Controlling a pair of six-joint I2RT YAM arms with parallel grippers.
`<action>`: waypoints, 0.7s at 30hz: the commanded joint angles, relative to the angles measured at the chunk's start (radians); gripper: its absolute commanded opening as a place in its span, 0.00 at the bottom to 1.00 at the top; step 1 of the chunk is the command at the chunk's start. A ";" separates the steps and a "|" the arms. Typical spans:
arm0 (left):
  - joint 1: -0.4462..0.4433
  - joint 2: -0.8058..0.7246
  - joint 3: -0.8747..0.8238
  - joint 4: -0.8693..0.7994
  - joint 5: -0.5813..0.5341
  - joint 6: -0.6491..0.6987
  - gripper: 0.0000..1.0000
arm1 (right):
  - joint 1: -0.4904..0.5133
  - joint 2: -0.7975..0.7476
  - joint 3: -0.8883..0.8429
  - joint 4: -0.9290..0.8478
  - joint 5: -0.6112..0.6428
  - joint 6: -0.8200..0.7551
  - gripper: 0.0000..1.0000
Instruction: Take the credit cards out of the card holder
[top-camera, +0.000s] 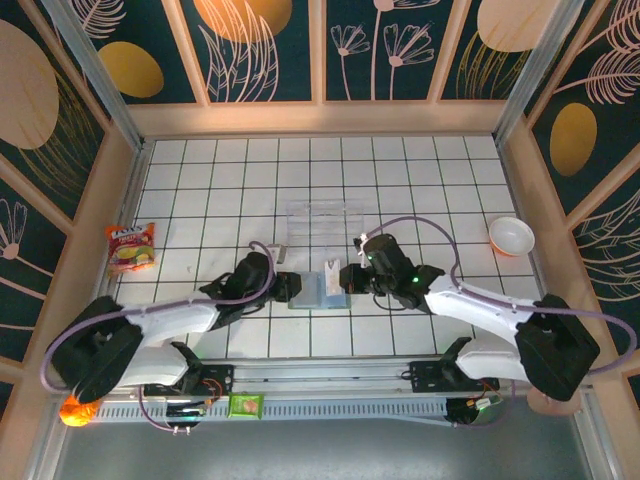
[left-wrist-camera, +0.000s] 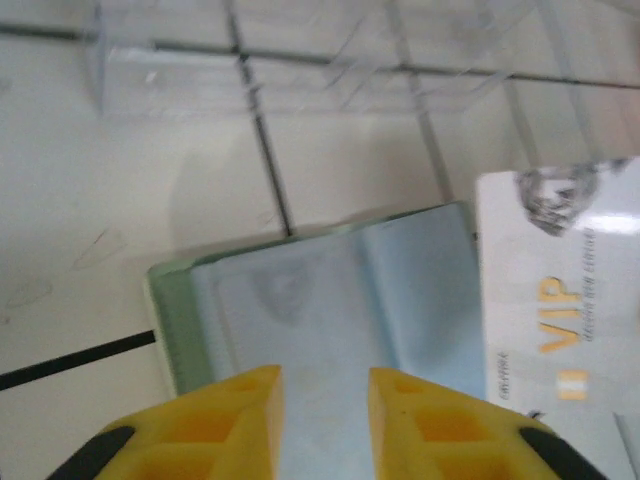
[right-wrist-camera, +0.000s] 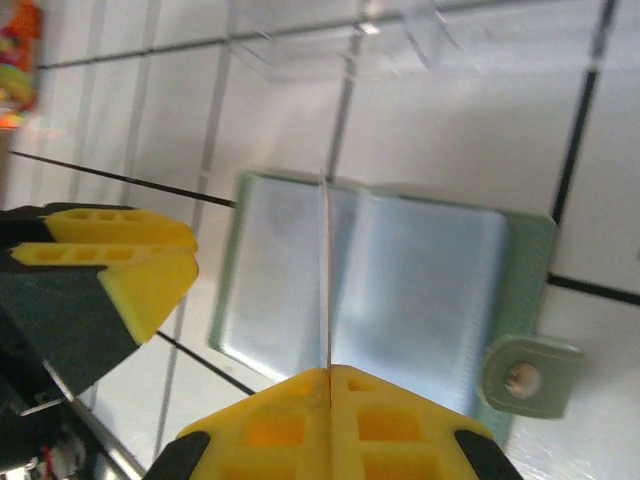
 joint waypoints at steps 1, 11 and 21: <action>0.011 -0.111 -0.058 0.150 0.062 0.025 0.40 | -0.017 -0.043 -0.029 0.147 -0.033 -0.085 0.00; 0.138 -0.262 -0.205 0.556 0.364 -0.054 0.77 | -0.086 -0.047 -0.120 0.644 -0.308 -0.030 0.00; 0.158 -0.152 -0.242 0.898 0.448 -0.170 0.54 | -0.087 -0.008 -0.194 0.919 -0.416 0.117 0.00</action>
